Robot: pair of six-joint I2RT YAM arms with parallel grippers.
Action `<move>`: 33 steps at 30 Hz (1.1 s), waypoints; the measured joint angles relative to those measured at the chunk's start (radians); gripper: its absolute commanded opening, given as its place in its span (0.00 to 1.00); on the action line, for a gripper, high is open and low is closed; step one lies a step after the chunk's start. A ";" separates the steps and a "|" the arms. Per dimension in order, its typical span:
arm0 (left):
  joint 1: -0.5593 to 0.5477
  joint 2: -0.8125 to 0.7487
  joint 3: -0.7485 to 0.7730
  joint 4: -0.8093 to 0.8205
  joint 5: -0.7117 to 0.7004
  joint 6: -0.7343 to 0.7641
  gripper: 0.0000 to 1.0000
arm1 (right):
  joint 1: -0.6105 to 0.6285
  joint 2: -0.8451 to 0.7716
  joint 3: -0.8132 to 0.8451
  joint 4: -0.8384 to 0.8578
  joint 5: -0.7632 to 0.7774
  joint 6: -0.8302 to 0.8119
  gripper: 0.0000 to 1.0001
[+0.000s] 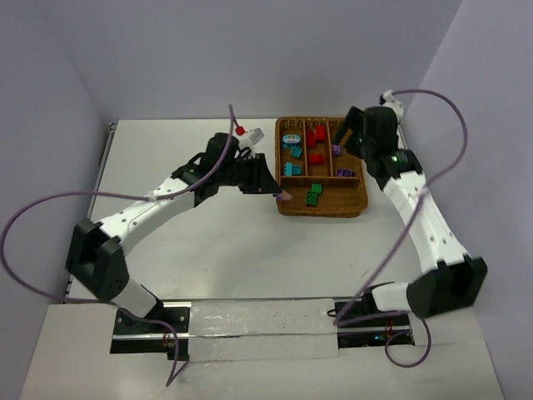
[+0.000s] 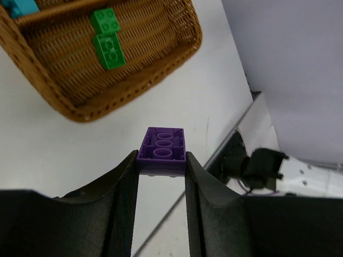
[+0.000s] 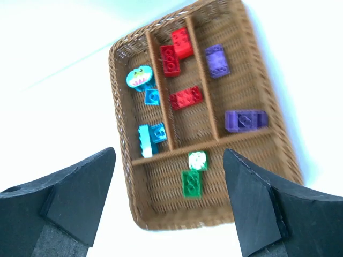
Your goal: Sort the legos into containers by color
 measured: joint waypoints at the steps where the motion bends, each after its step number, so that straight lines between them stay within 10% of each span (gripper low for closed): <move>1: -0.009 0.050 0.039 0.003 -0.016 -0.003 0.00 | -0.003 -0.053 -0.033 0.002 0.003 0.002 0.88; 25: -0.085 0.851 1.014 -0.140 -0.242 -0.095 0.00 | -0.011 -0.532 -0.303 -0.071 0.080 0.070 0.88; 33: -0.085 0.980 1.087 0.004 -0.222 -0.193 0.00 | -0.011 -0.684 -0.356 -0.088 0.079 0.096 0.88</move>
